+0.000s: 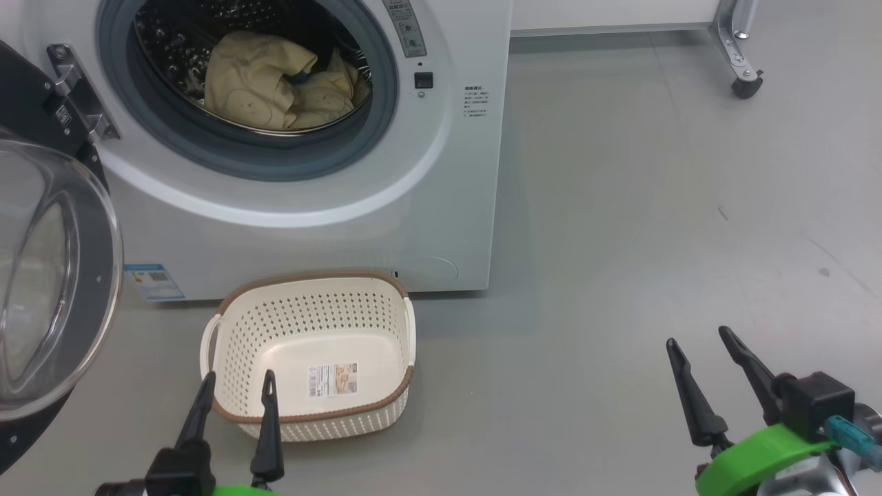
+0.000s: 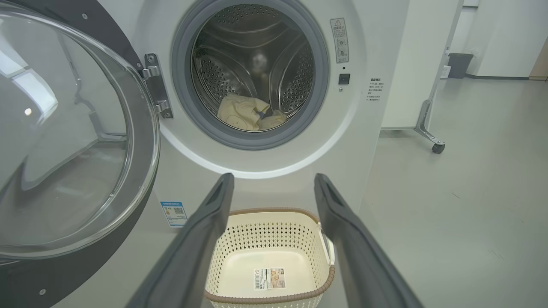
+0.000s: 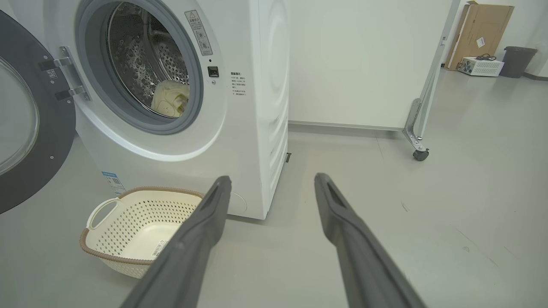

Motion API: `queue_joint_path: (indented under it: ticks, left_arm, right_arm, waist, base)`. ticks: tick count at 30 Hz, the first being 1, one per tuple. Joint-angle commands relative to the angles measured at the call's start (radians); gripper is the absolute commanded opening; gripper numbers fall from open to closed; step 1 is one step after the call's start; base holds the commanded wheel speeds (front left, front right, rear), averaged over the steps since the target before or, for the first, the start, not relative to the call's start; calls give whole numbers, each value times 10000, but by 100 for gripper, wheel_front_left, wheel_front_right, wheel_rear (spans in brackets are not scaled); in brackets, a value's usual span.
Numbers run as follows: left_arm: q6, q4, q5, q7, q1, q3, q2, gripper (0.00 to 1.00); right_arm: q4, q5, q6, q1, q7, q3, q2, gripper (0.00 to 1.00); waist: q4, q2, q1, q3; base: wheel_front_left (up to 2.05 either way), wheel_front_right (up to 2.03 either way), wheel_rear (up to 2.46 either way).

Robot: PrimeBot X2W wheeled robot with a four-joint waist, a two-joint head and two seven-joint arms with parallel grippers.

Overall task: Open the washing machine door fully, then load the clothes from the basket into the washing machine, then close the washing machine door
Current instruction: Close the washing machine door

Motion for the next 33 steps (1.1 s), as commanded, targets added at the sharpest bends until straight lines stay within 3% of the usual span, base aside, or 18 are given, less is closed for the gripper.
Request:
queue_joint_path:
  ticks: [1,12,33]
  left_arm:
    - [771,-288,33,-51,-317,374,224,100]
    - [824,-334,46,4,-453,349,316,100]
    - [906,-419,4,-10,-598,317,263,100]
  right_arm:
    - [-368,31,-29,-279,19,142,-119,100]
    - [-386,53,-29,-258,-46,-7,-119,100]
    - [-359,104,-29,-469,-137,227,-119,100]
  waist:
    - [30,0,1,1]
    - [769,0,1,83]
    - [3858,0,1,336]
  base:
    - [0,0,0]
    - [0,0,0]
    - [0,0,0]
